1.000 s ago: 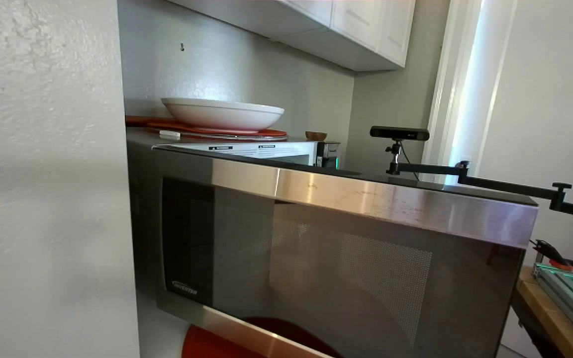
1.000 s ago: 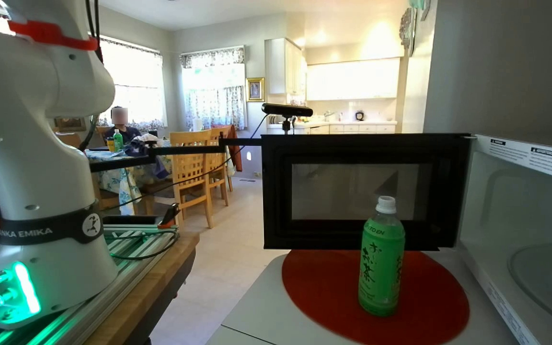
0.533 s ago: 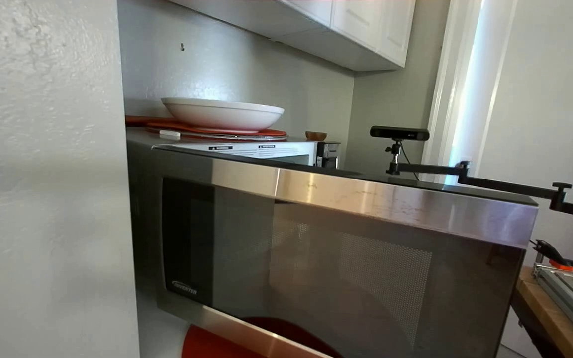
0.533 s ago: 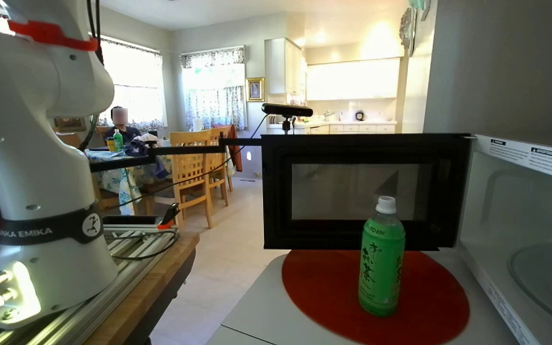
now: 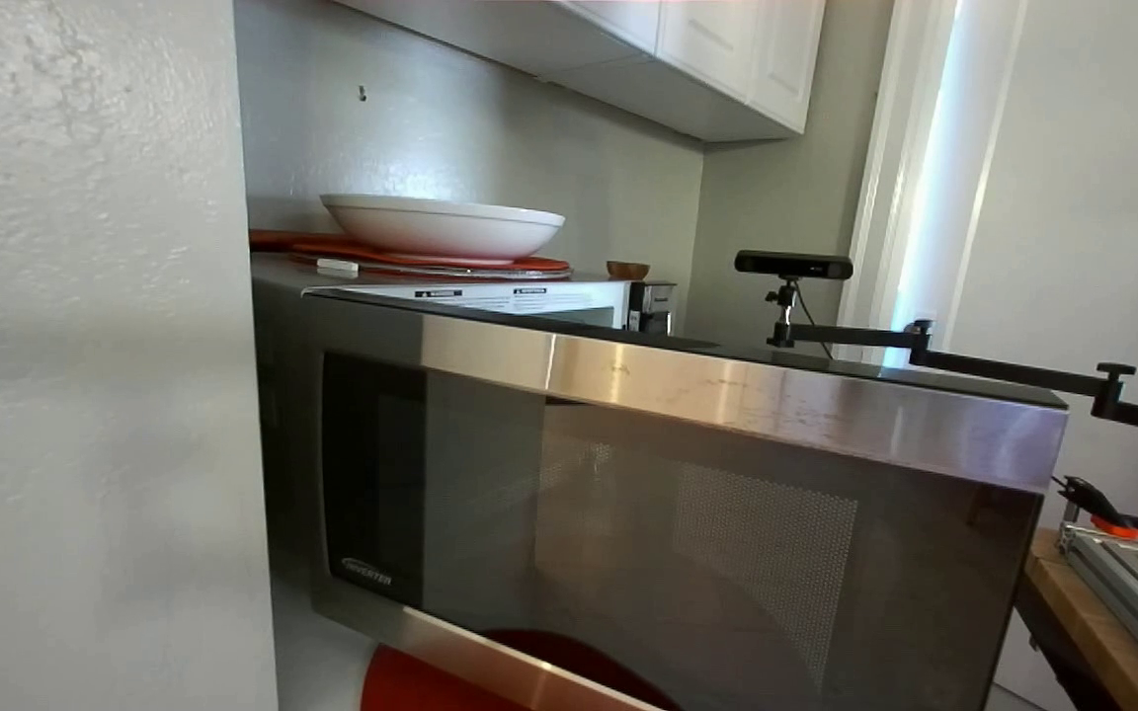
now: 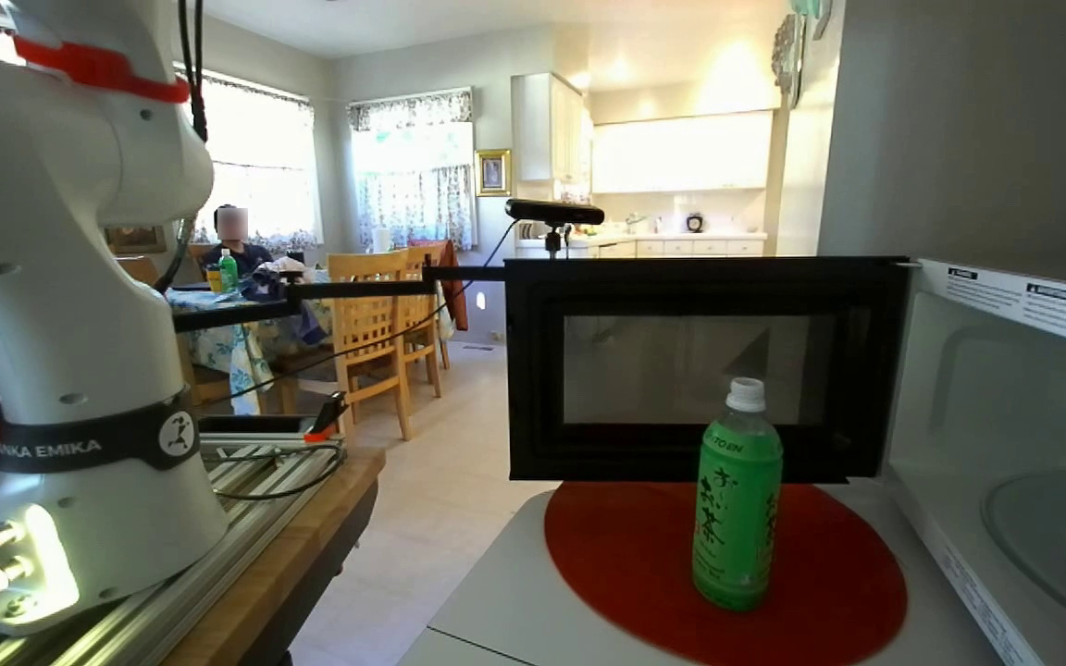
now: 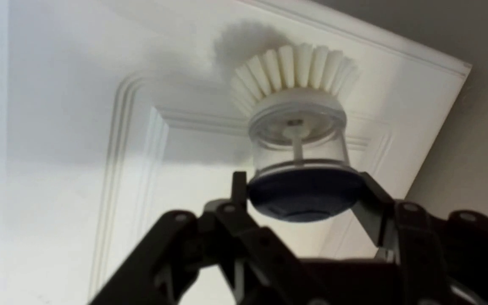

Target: Pick up the salt shaker then put it back inside the bowl

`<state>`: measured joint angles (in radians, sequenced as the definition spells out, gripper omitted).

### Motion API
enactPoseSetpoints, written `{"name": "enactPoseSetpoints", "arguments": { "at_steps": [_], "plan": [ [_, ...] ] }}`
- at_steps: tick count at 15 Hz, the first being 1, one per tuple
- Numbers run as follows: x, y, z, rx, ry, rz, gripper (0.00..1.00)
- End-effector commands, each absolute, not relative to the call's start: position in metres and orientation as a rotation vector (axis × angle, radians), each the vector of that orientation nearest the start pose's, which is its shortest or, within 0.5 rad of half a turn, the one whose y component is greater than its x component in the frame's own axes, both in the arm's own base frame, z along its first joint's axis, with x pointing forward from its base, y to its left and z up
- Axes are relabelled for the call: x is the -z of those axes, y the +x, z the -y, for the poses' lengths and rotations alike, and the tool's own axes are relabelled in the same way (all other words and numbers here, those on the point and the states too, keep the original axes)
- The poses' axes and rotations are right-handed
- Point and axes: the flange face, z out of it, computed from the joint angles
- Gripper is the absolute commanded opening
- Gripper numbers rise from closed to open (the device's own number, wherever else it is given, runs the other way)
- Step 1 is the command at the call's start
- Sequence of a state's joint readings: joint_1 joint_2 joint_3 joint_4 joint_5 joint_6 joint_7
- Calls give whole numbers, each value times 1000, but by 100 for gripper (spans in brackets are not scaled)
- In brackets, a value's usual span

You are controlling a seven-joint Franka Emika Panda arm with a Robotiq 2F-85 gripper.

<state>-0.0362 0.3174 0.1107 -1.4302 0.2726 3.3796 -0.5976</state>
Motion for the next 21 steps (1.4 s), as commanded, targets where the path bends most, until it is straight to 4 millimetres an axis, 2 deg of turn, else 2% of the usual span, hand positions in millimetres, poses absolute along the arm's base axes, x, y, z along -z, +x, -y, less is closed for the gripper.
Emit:
{"name": "enactPoseSetpoints", "arguments": {
  "at_steps": [1, 6, 9, 14, 18, 21],
  "plan": [
    [-706, 680, -12, 2466, -2278, 408, 38],
    [-696, 689, -46, 2449, -2236, 508, 38],
    [-691, 693, -49, 2447, -2241, 532, 38],
    [-693, 693, -22, 2508, -2265, 510, 38],
    [-701, 685, -4, 2538, -2285, 482, 38],
    [-703, 680, 23, 2554, -2356, 456, 38]
  ]
}}
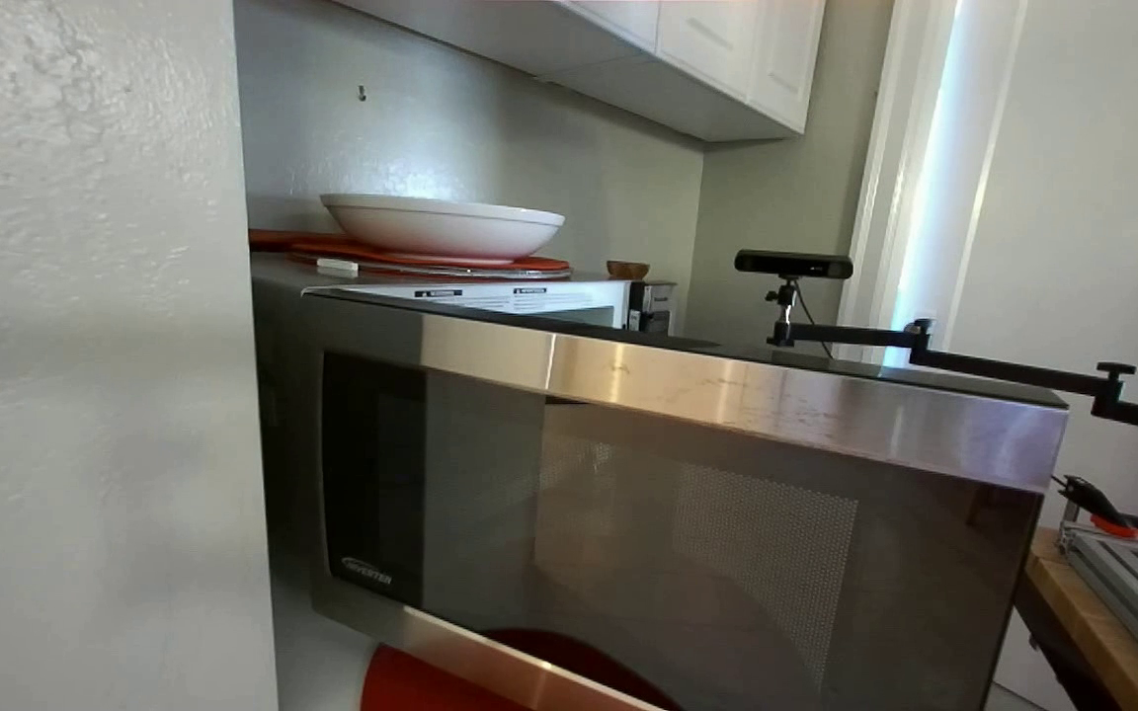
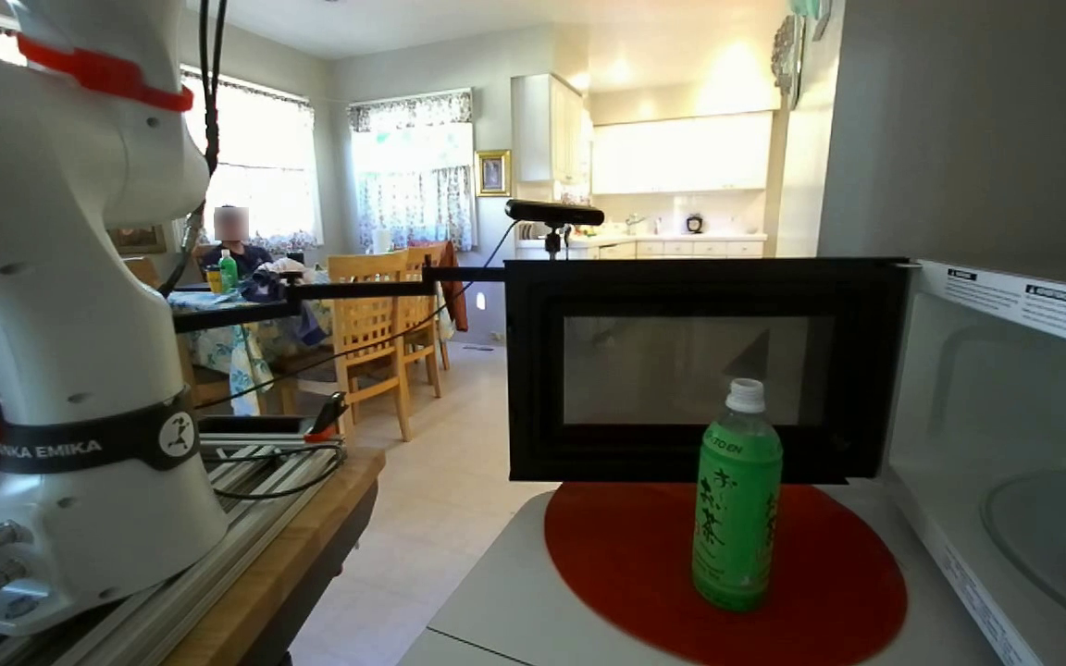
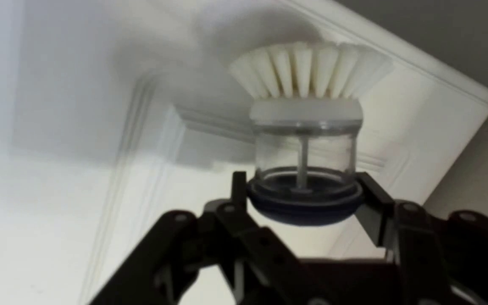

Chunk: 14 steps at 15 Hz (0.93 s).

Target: Pick up the salt shaker then put it back inside the bowl

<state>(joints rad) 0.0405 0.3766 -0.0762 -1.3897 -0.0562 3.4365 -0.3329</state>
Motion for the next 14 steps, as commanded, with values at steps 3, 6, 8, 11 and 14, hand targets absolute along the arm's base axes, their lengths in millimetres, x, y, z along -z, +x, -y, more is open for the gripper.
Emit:
{"name": "enactPoseSetpoints", "arguments": {
  "at_steps": [3, 6, 8, 11, 14],
  "plan": [
    [-701, 679, 44, 2565, -2408, 424, 38],
    [-701, 679, 33, 2579, -2385, 444, 38],
    [-702, 680, 24, 2576, -2374, 460, 38],
    [-701, 681, 6, 2560, -2346, 480, 38],
    [-701, 681, -6, 2464, -2393, 477, 38]
  ]
}}
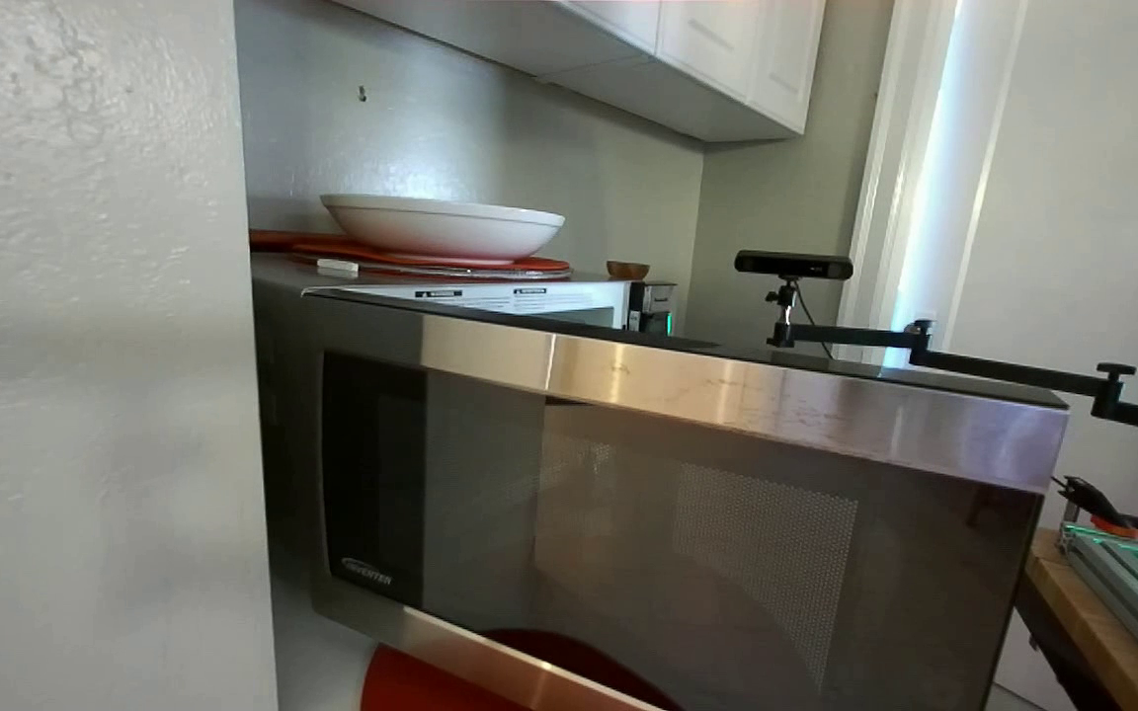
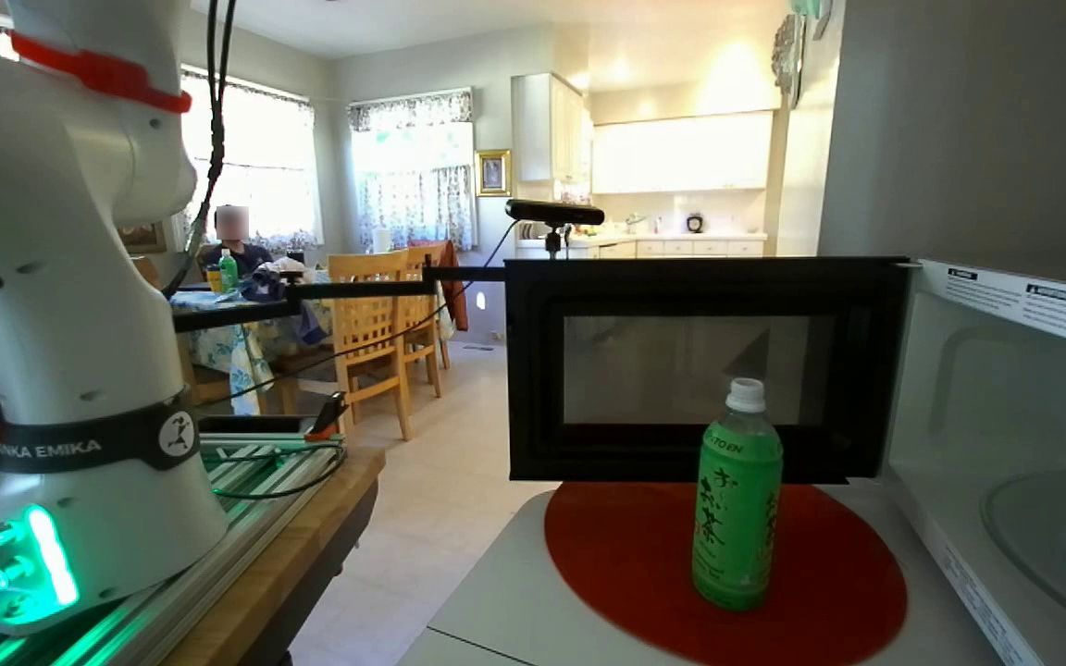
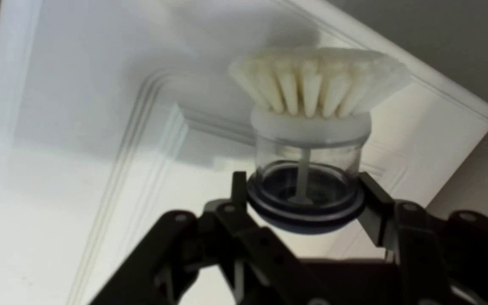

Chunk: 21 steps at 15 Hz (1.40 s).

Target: Pick up the salt shaker then put it back inside the bowl

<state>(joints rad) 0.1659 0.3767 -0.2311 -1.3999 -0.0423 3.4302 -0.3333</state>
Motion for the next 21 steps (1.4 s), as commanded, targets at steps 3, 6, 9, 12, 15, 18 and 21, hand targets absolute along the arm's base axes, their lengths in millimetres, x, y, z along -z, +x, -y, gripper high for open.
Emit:
{"name": "enactPoseSetpoints", "arguments": {
  "at_steps": [3, 6, 9, 12, 15, 18, 21],
  "plan": [
    [-695, 687, -5, 2343, -2495, 483, 38],
    [-693, 690, -4, 2265, -2557, 476, 38],
    [-693, 691, -2, 2233, -2582, 463, 38],
    [-692, 689, -9, 2164, -2597, 477, 38],
    [-677, 687, -28, 1996, -2628, 503, 38],
    [-656, 693, -29, 1941, -2618, 432, 38],
    [-633, 700, -9, 1917, -2657, 359, 38]
  ]
}}
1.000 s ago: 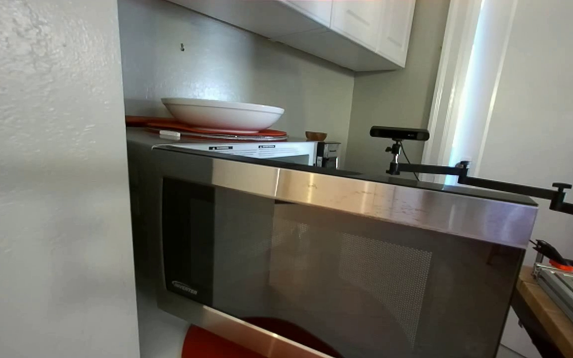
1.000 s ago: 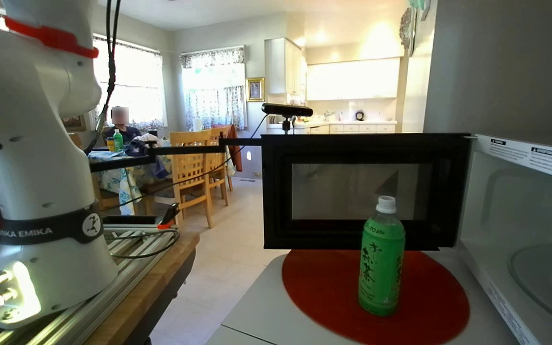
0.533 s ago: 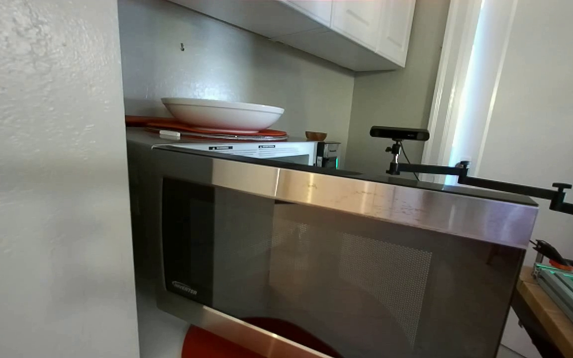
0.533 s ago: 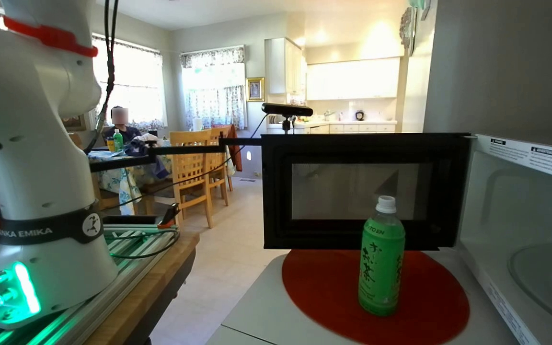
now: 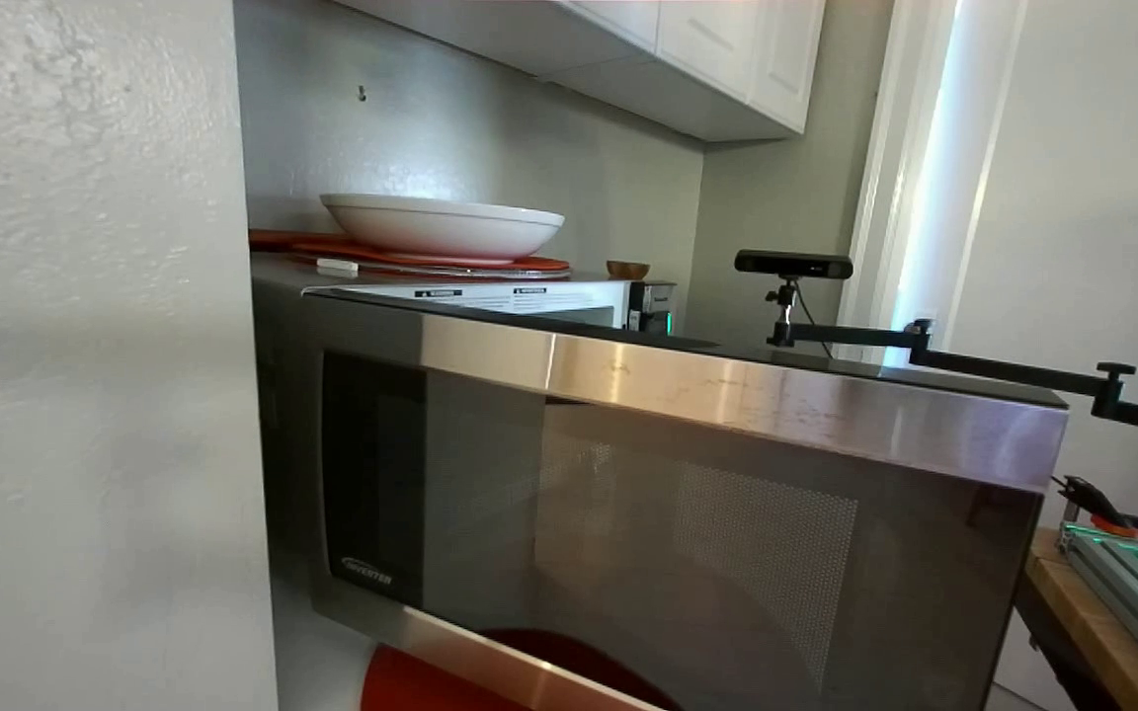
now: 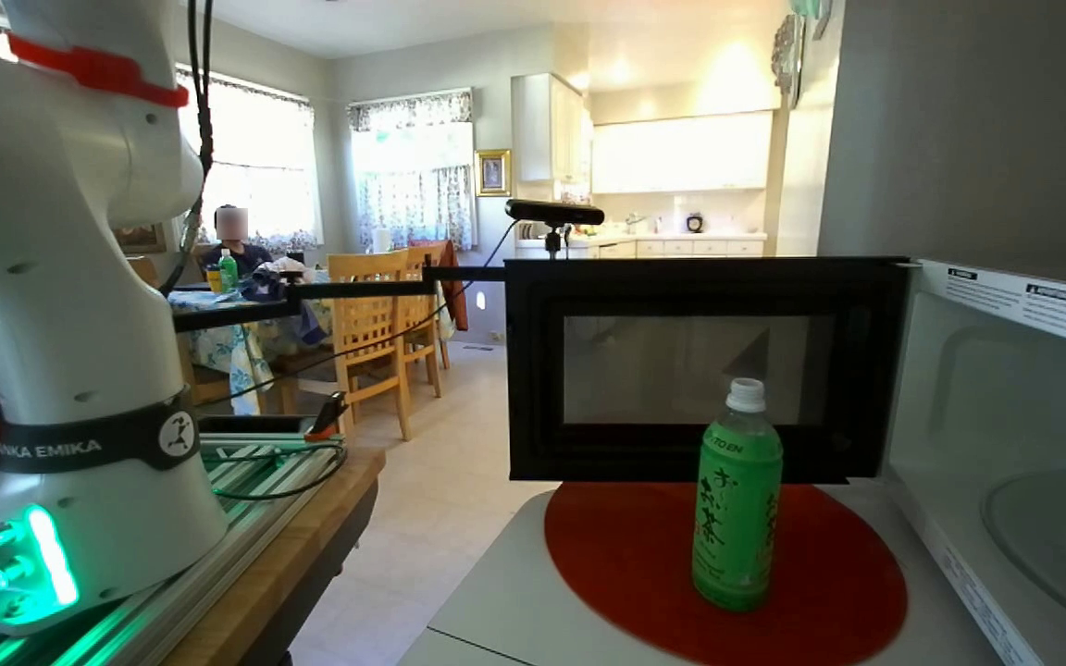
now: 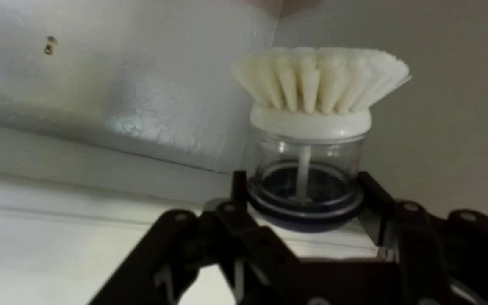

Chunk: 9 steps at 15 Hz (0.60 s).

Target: Pick up the salt shaker then put it back inside the bowl

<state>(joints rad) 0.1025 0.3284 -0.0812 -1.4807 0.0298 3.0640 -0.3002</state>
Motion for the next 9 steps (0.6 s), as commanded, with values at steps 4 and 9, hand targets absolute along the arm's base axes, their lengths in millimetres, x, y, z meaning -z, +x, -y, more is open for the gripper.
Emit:
{"name": "enactPoseSetpoints", "arguments": {
  "at_steps": [4, 9],
  "plan": [
    [-602, 710, 33, 1910, -2721, 204, 38],
    [-565, 723, 76, 1943, -2778, -4, 38]
  ]
}}
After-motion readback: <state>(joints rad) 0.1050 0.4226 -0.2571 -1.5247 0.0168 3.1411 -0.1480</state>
